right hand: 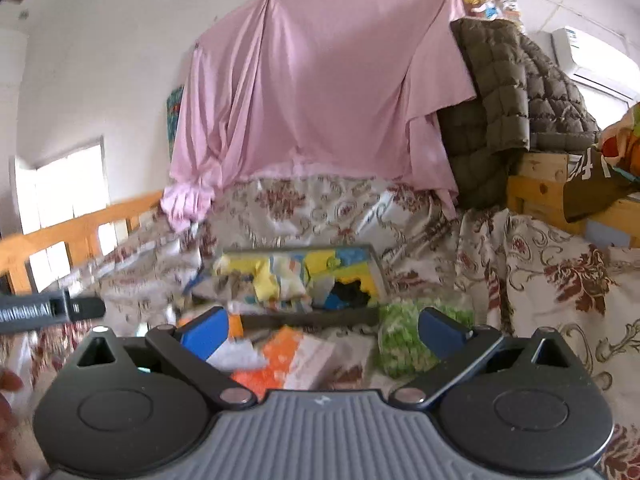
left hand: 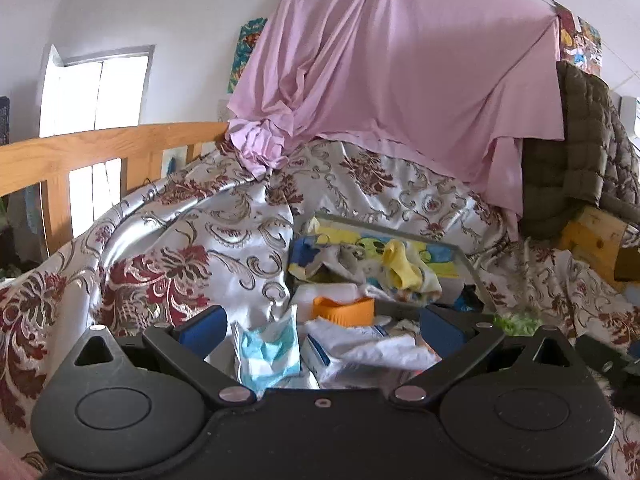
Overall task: Organize soft objects
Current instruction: 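Pull both grippers back toward the remaining items on the bed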
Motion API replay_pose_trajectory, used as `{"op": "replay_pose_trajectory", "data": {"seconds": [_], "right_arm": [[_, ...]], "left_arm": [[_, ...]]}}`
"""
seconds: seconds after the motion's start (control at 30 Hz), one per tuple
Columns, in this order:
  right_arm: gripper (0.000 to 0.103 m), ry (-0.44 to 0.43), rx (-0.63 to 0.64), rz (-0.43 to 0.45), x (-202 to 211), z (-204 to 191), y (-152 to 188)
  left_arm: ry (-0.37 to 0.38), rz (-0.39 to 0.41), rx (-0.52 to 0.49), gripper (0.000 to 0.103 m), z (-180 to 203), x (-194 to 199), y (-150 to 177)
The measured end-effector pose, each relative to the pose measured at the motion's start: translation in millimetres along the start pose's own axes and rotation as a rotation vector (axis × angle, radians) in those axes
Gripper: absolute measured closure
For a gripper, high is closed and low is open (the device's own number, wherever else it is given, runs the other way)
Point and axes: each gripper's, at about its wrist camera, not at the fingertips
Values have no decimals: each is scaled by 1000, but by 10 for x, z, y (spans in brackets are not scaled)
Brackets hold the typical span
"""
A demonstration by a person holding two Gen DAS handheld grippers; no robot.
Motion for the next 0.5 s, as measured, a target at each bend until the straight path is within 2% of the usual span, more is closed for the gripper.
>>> {"op": "replay_pose_trajectory", "data": {"seconds": [0.23,0.4,0.5], "right_arm": [[0,24,66,-31,29,-164,96],[0,-9,68,-81,-64,-218,159],[0,-49,28,-111,-122,-202,212]], "left_arm": [[-38,-119,-76,1,7,-63,158],[-47,-124,-83,1,5,-67,189],[-73,-135,-106,1,34,-95,213]]}}
Point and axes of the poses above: each gripper's, at about its wrist camera, not at the fingertips, and x roughly against the way its jaws point, z to its right, y to its underside, and after that the axes turned 10 degrees about x, right-handed
